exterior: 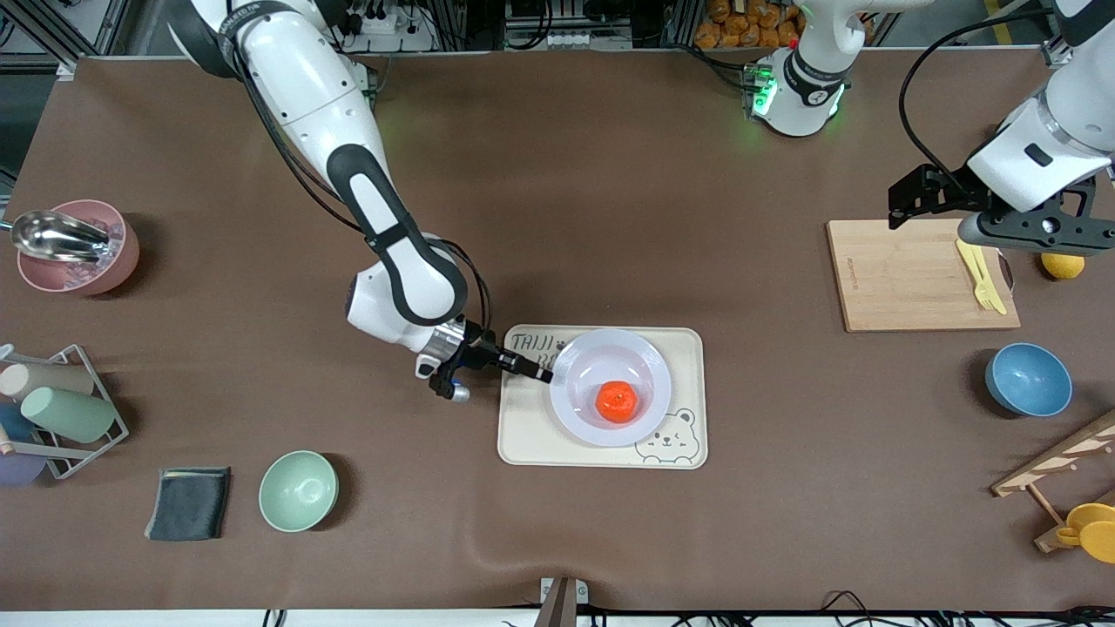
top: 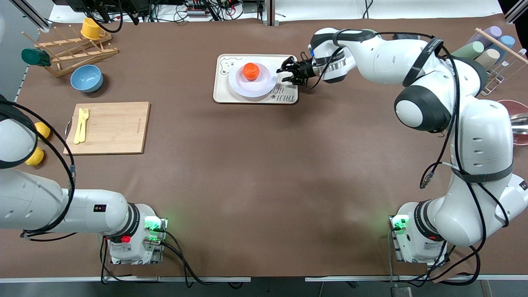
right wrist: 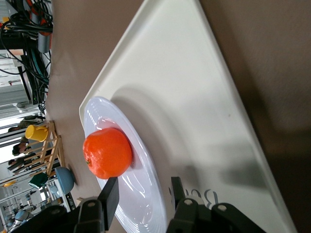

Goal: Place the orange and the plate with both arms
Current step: 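Open the right gripper and draw it back from the plate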

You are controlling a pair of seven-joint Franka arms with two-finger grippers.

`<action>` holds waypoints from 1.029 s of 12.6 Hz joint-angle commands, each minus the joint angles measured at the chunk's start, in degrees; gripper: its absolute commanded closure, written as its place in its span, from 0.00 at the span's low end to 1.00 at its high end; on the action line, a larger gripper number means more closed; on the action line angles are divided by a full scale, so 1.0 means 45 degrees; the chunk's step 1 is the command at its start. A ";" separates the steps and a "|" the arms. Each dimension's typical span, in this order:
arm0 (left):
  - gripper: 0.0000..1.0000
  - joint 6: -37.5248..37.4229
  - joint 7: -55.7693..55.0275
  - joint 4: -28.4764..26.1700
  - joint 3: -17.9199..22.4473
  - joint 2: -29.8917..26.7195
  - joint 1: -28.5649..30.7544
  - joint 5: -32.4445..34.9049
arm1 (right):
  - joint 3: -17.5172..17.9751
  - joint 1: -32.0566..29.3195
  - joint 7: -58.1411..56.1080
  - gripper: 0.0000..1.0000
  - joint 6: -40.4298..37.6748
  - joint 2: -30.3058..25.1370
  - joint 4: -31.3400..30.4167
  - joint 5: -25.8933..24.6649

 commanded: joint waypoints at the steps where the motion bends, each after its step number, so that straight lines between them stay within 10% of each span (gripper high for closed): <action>1: 0.00 0.0180 -0.0145 0.0043 -0.0054 0.0013 0.0039 0.0298 | 0.0096 -0.0561 0.0696 0.49 -0.0675 -0.0488 -0.0266 -0.1052; 13: 0.00 0.0259 -0.0145 0.0004 -0.0035 0.0033 0.0059 0.0298 | -0.0041 -0.4933 0.3645 0.36 -0.6027 -0.1502 0.0554 -0.8801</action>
